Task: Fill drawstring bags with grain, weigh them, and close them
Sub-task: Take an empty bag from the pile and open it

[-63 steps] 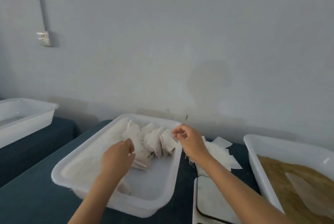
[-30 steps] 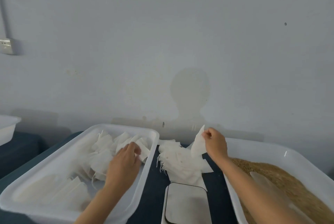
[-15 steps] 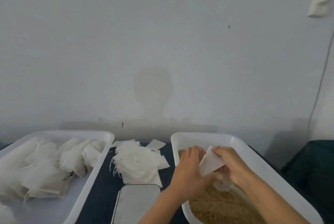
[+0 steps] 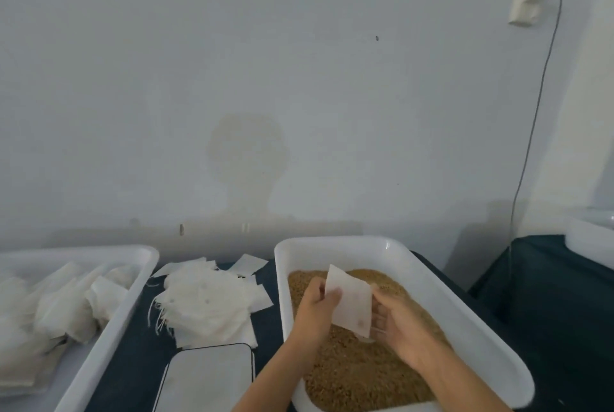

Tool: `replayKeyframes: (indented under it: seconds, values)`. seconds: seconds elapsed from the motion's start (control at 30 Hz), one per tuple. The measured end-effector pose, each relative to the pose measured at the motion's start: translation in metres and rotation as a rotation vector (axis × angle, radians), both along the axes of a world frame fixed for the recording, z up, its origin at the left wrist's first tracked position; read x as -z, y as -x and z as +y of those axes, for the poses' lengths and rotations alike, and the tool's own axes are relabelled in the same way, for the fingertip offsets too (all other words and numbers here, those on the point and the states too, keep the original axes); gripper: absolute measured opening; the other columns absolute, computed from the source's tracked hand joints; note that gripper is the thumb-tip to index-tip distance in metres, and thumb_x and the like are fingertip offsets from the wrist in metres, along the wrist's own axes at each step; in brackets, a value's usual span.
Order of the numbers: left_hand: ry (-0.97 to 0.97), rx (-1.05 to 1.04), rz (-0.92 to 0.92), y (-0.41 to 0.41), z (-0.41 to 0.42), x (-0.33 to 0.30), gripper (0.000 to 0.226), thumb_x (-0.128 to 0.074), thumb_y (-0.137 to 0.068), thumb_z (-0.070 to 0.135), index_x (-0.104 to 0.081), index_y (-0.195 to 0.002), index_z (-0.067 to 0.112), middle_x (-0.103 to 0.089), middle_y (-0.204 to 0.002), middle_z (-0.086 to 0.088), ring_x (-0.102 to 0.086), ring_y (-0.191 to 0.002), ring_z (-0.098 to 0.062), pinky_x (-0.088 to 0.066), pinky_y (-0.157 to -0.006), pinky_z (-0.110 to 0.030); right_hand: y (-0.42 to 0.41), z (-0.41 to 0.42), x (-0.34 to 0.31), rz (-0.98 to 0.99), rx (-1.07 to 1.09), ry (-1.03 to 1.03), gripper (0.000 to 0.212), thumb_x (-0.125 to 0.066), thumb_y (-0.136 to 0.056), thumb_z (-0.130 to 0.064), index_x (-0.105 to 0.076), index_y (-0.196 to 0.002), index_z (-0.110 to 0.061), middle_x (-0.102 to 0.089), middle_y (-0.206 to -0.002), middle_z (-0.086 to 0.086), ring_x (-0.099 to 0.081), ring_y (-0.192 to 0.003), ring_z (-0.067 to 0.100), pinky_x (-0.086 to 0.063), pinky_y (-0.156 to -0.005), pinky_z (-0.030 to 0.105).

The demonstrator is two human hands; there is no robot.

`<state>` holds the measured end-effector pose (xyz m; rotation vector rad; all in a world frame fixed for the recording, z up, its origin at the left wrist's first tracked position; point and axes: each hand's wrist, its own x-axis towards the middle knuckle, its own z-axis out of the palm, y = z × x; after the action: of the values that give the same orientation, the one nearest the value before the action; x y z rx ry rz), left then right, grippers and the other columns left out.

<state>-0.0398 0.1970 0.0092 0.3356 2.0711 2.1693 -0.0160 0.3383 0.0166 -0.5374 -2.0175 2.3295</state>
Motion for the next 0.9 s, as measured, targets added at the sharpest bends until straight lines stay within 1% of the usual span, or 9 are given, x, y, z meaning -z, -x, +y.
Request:
replayKeyframes:
  seconds: [0.13, 0.23, 0.3, 0.37, 0.43, 0.5, 0.6, 0.67, 0.9]
  values:
    - [-0.045, -0.042, -0.078, 0.009, 0.000, 0.007, 0.009, -0.048, -0.097, 0.015, -0.051, -0.105, 0.013, -0.057, -0.103, -0.005, -0.055, -0.092, -0.017, -0.051, -0.077, -0.028, 0.000, 0.003, 0.000, 0.005, -0.005, 0.021, 0.015, -0.057, -0.090, -0.005, -0.061, -0.103, 0.001, -0.066, -0.101, 0.024, -0.063, -0.087, 0.035, -0.053, -0.075, 0.046]
    - [0.233, -0.195, 0.100, 0.011, 0.002, 0.010, 0.020, -0.056, -0.090, 0.006, -0.040, -0.099, 0.015, -0.048, -0.097, 0.000, -0.050, -0.085, -0.011, -0.043, -0.065, -0.012, -0.002, 0.004, 0.005, 0.061, 0.137, -0.203, 0.008, -0.063, -0.088, -0.008, -0.063, -0.093, -0.002, -0.068, -0.090, 0.016, -0.066, -0.076, 0.024, -0.054, -0.054, 0.029]
    - [0.467, -0.251, 0.322, 0.009, 0.005, 0.013, 0.032, -0.062, -0.083, 0.008, -0.037, -0.100, 0.019, -0.042, -0.100, 0.005, -0.046, -0.091, -0.012, -0.041, -0.075, -0.015, -0.003, 0.002, 0.008, 0.111, 0.168, -0.407, 0.003, -0.064, -0.088, -0.012, -0.062, -0.089, -0.009, -0.069, -0.086, 0.009, -0.066, -0.065, 0.014, -0.048, -0.046, 0.021]
    - [0.571, -0.150, 0.493, 0.004, 0.009, 0.017, 0.023, -0.061, -0.085, 0.018, -0.042, -0.097, 0.023, -0.044, -0.098, 0.011, -0.047, -0.089, -0.006, -0.040, -0.078, -0.016, -0.002, -0.002, 0.011, 0.136, 0.111, -0.551, 0.006, -0.064, -0.087, -0.014, -0.060, -0.092, -0.016, -0.068, -0.087, 0.000, -0.065, -0.067, 0.005, -0.047, -0.048, 0.015]
    - [0.524, 0.028, 0.499, 0.001, 0.013, 0.019, 0.008, -0.053, -0.092, 0.023, -0.046, -0.096, 0.019, -0.050, -0.088, 0.012, -0.048, -0.075, 0.004, -0.040, -0.071, -0.015, -0.001, -0.005, 0.012, 0.122, 0.044, -0.592, 0.011, -0.065, -0.087, -0.017, -0.061, -0.096, -0.019, -0.068, -0.091, -0.004, -0.065, -0.080, 0.007, -0.050, -0.060, 0.018]
    - [0.436, 0.176, 0.390, -0.001, 0.014, 0.018, 0.011, -0.049, -0.094, 0.023, -0.046, -0.097, 0.013, -0.051, -0.081, 0.010, -0.046, -0.067, 0.004, -0.040, -0.068, -0.017, -0.003, -0.006, 0.007, 0.090, 0.003, -0.474, 0.010, -0.064, -0.087, -0.018, -0.061, -0.097, -0.018, -0.069, -0.090, -0.001, -0.066, -0.080, 0.013, -0.053, -0.065, 0.027]
    - [0.323, 0.237, 0.267, -0.001, 0.012, 0.014, 0.017, -0.053, -0.092, 0.030, -0.048, -0.091, 0.014, -0.054, -0.079, 0.007, -0.050, -0.069, -0.002, -0.045, -0.068, -0.021, -0.009, -0.006, 0.001, 0.065, -0.078, -0.200, 0.012, -0.054, -0.094, -0.019, -0.057, -0.096, -0.008, -0.061, -0.061, 0.001, -0.052, -0.046, 0.014, -0.039, -0.041, 0.024]
    - [0.338, 0.209, 0.266, -0.001, 0.013, 0.014, 0.019, -0.056, -0.091, 0.033, -0.046, -0.083, 0.018, -0.055, -0.075, 0.010, -0.051, -0.064, 0.001, -0.044, -0.063, -0.017, -0.010, -0.007, -0.002, 0.062, -0.098, -0.069, 0.019, -0.047, -0.098, -0.021, -0.054, -0.093, -0.004, -0.049, -0.050, 0.000, -0.038, -0.039, 0.012, -0.029, -0.036, 0.022]
    - [0.292, 0.156, 0.240, 0.003, 0.010, 0.016, 0.024, -0.057, -0.090, 0.020, -0.055, -0.096, -0.004, -0.058, -0.080, -0.003, -0.053, -0.068, -0.009, -0.047, -0.066, -0.029, -0.010, -0.010, -0.004, 0.063, -0.150, -0.036, 0.006, -0.046, -0.096, -0.004, -0.051, -0.095, -0.001, -0.037, -0.049, 0.002, -0.030, -0.039, 0.011, -0.025, -0.035, 0.020]
